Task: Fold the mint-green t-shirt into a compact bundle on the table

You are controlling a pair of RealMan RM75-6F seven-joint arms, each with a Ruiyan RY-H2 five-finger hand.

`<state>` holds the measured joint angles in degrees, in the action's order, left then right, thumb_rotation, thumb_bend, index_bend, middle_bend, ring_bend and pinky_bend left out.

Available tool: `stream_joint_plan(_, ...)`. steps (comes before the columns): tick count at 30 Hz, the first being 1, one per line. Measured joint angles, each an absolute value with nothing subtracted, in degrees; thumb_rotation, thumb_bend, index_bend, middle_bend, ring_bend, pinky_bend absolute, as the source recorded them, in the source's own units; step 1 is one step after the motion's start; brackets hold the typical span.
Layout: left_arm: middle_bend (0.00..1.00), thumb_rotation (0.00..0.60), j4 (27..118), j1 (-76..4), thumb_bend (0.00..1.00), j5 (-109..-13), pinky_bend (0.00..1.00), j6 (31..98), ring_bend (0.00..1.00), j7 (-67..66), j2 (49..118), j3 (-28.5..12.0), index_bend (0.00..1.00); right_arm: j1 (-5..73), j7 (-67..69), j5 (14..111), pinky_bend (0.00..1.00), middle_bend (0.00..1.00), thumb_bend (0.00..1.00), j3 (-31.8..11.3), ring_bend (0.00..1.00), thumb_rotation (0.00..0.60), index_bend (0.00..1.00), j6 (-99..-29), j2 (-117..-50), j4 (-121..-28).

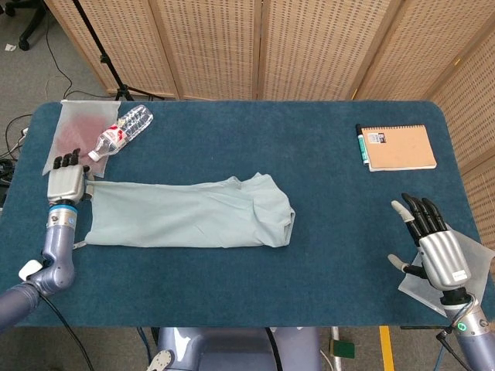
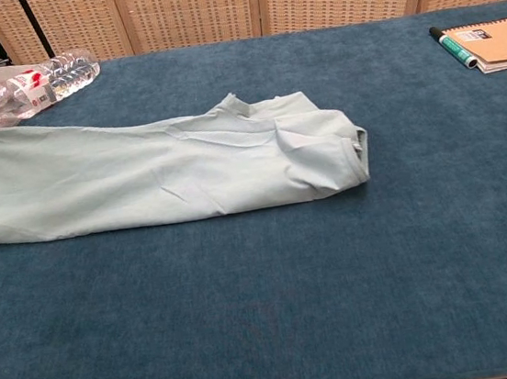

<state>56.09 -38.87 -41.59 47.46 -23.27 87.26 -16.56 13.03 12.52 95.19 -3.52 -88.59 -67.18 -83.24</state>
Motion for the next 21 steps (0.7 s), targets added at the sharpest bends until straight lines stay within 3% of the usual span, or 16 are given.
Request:
stream_joint_plan(9,0.00,0.600,52.5,-37.0,0.62,-39.4,0.00,43.0,0.00,-22.2,81.8,-16.1,0.81,13.2,12.1,95.2,0.00,0.00,0.00,-3.5,0.00,0.600,0.00,-88.1,-67.3,-83.3)
stream_joint_plan(21,0.00,0.600,43.1,-36.2,0.63,-36.3,0.00,36.8,0.00,-21.2,80.0,-15.6,0.81,13.4,11.6,95.2,0.00,0.00,0.00,-3.4,0.00,0.600,0.00,-87.6,-67.5,-83.4)
